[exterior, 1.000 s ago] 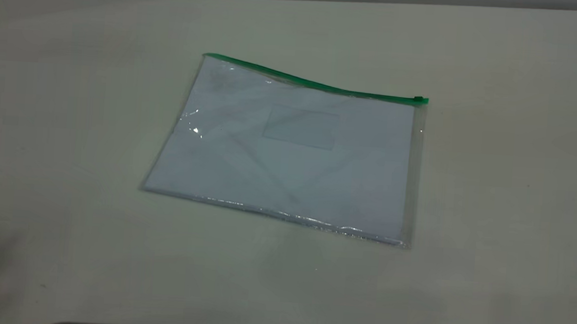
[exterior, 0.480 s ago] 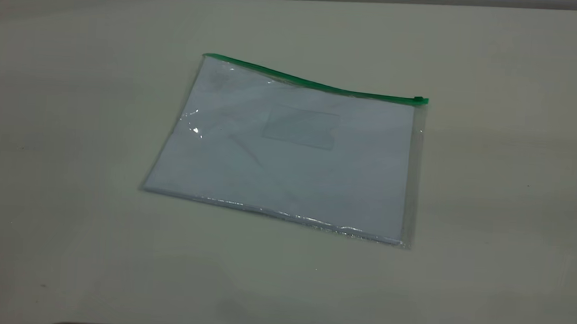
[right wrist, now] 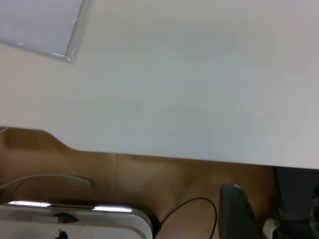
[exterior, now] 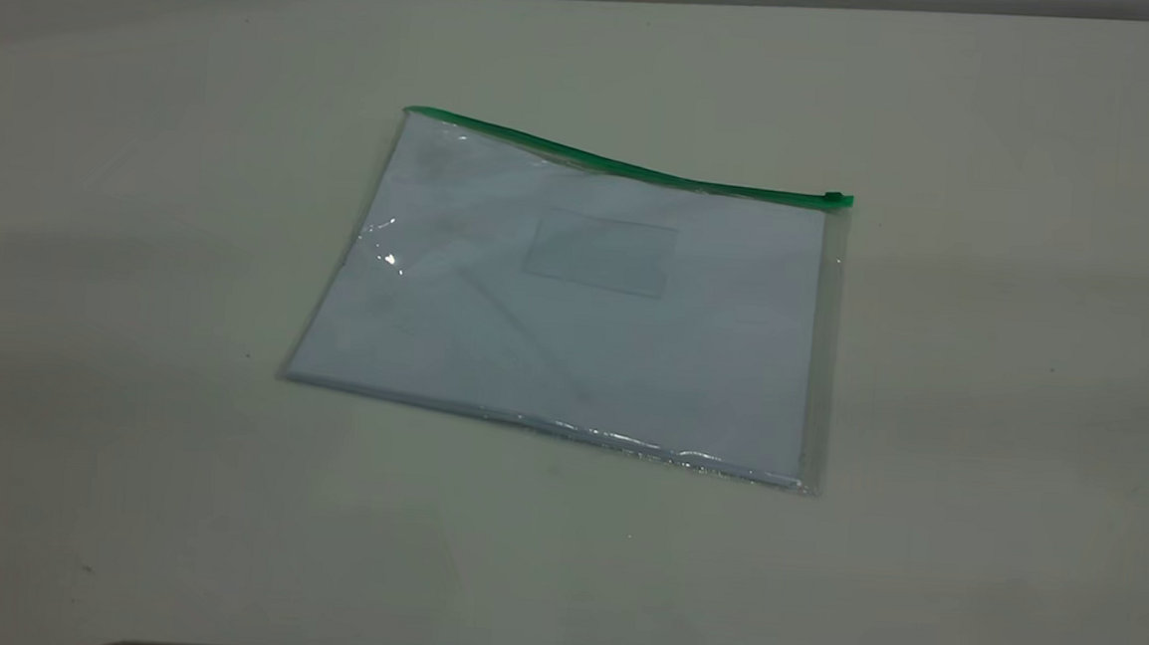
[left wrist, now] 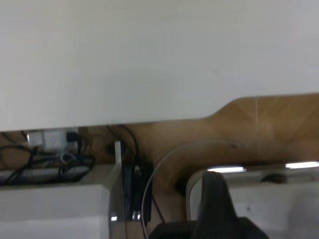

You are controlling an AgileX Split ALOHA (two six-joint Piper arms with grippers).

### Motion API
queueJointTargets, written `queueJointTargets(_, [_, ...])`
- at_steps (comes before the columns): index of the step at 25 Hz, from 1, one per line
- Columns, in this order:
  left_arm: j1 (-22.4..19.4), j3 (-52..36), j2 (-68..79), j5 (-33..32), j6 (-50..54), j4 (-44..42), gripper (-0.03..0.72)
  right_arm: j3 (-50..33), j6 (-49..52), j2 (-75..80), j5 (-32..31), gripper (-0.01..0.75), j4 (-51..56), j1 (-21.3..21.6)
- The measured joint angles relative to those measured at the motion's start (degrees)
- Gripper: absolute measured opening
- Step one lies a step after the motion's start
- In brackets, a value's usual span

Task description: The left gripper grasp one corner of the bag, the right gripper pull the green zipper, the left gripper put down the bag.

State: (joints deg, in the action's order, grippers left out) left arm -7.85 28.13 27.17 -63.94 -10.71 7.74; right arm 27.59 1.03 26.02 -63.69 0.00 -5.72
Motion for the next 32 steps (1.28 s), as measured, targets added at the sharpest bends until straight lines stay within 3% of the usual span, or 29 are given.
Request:
queueJointTargets(14, [0.0, 0.0, -12.3, -0.2, 0.4, 1.0, 0.565, 0.0, 0.0, -1.2, 0.0, 0.383, 0.0, 0.0])
queueJointTargets(20, [0.0, 0.0, -19.7, -0.4, 0.4, 1.0, 0.565, 0.0, 0.0, -10.4, 0.0, 0.383, 0.4, 1.2])
queueJointTargets(26, [4.1, 0.0, -28.1, -1.6, 0.4, 1.2, 0.565, 0.0, 0.0, -25.5, -0.3, 0.383, 0.4, 1.1])
queueJointTargets(32, [6.5, 0.0, -28.3, -1.7, 0.4, 1.3, 0.565, 0.0, 0.0, -27.0, -0.8, 0.383, 0.5, 1.2])
